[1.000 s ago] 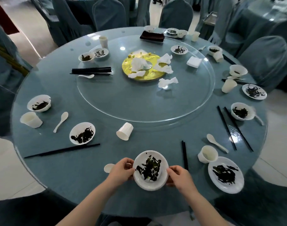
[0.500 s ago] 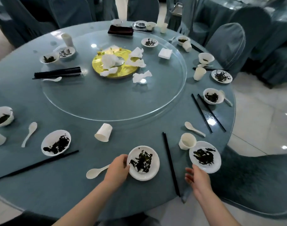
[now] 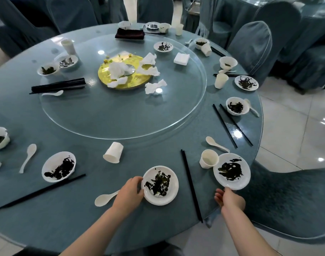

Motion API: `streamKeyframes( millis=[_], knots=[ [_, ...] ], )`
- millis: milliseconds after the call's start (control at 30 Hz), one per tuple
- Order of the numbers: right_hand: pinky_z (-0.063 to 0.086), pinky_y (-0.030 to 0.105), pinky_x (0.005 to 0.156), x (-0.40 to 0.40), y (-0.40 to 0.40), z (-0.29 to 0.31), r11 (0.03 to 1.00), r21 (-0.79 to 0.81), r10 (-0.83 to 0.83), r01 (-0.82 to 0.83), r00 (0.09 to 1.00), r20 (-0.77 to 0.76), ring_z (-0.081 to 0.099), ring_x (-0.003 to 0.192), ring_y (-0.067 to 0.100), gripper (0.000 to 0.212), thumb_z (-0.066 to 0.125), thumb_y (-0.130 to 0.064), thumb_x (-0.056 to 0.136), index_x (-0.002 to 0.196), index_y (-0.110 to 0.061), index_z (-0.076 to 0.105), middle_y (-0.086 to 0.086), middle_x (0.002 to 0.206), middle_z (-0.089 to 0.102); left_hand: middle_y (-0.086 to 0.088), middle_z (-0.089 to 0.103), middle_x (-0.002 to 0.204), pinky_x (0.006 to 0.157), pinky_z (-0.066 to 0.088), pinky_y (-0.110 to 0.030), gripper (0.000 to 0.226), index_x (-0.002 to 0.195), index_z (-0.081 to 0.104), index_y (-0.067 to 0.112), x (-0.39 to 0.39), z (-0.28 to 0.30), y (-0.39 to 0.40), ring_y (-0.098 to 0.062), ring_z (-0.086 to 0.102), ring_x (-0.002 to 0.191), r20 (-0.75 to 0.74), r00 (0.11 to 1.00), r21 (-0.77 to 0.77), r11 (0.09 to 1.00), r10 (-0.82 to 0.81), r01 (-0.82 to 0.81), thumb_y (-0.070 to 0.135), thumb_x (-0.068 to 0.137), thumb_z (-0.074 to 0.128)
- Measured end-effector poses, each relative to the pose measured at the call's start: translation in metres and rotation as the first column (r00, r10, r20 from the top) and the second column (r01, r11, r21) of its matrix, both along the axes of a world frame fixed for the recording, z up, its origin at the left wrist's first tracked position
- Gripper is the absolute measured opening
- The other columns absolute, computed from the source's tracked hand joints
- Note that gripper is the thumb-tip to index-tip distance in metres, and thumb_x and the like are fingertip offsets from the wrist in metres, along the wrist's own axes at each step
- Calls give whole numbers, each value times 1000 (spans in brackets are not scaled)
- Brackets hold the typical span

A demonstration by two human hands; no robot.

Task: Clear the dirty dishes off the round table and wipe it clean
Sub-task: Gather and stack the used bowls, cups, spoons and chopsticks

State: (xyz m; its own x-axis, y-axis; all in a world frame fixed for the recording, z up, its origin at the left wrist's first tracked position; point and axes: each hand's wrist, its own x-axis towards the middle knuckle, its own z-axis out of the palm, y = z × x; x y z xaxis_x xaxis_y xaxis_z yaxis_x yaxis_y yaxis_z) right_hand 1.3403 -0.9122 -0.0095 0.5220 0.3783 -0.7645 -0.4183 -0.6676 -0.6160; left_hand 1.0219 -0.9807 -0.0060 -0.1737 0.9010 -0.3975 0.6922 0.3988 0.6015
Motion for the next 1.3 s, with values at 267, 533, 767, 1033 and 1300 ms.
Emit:
streamKeyframes(
  millis=[267, 533, 767, 1033, 1300],
  knots=[
    [47, 19, 34, 12, 14, 3, 998, 42, -39, 39, 999, -8, 58, 36, 10, 25, 54, -16, 99, 83, 2, 58, 7, 56, 66, 10, 58, 115, 82, 49, -23, 36, 124, 53, 27, 4, -1, -1, -2, 62, 87, 40, 999, -50, 999, 9, -7, 24, 89, 57],
    [52, 27, 56, 14, -2, 27, 974, 225, -26, 4, 995, 94, 58, 62, 15, 17, 54, -14, 96, 82, -8, 63, 9, 80, 67, 14, 64, 113, 80, 52, -24, 32, 118, 58, 29, 2, 3, -3, -1, 67, 83, 189, 975, -97, 990, 117, -100, 23, 86, 61],
    [45, 24, 44, -26, -20, 55, 809, 399, 318, -431, 893, 319, 50, 46, 12, 18, 55, -11, 98, 83, -5, 63, 9, 68, 64, 19, 67, 104, 75, 51, -19, 25, 106, 59, 33, 6, 16, -6, 1, 67, 79, 248, 958, -92, 988, 145, -125, 17, 87, 62],
    [44, 25, 41, -83, -35, 11, 495, 82, 856, -865, 502, 123, 51, 43, 14, 20, 54, -8, 97, 78, -2, 59, 9, 60, 64, 22, 63, 104, 81, 47, -16, 41, 113, 54, 31, 6, 24, -12, 6, 62, 93, 311, 927, -157, 973, 212, -170, 2, 84, 54],
    [50, 30, 60, -93, -27, 6, 177, -309, 900, -934, 27, 436, 62, 59, 12, 29, 58, -38, 90, 71, -16, 59, -1, 61, 68, 18, 63, 117, 98, 48, -29, 64, 135, 48, 25, 0, 21, -21, 2, 63, 102, 313, 944, -200, 979, 100, -38, 5, 74, 45]
  ],
)
